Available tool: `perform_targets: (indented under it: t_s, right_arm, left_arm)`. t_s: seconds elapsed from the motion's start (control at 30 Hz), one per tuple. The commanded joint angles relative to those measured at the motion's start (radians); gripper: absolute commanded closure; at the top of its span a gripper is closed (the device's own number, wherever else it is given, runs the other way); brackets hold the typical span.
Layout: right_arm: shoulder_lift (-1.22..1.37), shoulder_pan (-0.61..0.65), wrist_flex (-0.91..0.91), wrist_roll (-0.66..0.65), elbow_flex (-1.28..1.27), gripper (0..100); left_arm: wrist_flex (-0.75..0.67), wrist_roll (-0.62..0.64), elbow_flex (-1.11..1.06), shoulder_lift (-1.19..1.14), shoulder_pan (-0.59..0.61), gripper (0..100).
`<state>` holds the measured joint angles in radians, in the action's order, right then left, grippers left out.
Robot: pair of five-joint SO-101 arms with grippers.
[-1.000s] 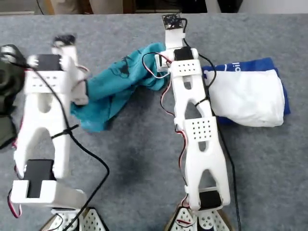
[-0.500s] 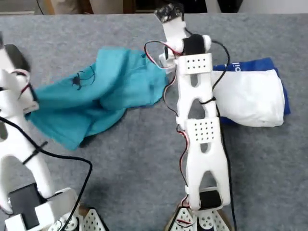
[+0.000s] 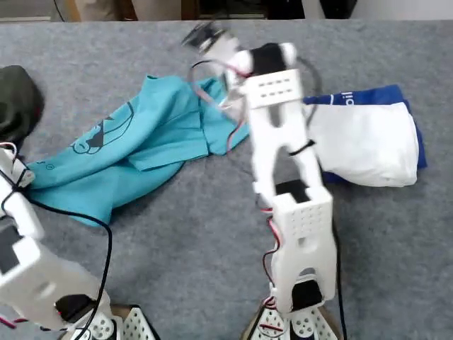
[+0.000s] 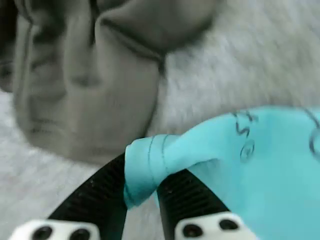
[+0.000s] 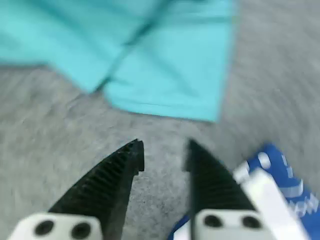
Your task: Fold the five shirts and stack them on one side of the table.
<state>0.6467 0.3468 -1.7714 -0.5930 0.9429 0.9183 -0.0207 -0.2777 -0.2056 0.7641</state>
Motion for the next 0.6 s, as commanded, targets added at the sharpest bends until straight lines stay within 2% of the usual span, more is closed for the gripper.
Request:
perform_targets:
  t_s: [0.0,0.23,0.37,0.57]
  right_arm:
    - [-0.073,0.061,0.006,-0.160,-0.059,95.1]
    - [-0.041,0.065,0.166,-0.341,-0.177,84.1]
    - [-0.038,0.065,0.256,-0.457,-0.262,85.9]
    - [-0.104,0.090,0.279,-0.603,-0.463,86.4]
  left_arm:
    - [-0.081,0.101,0.049,-0.082,-0.014,98]
    - [-0.005,0.109,0.209,-0.191,0.003,98]
    - [0.037,0.110,0.262,-0.228,0.000,98]
    - [0.058,0.109,0.292,-0.249,-0.005,98]
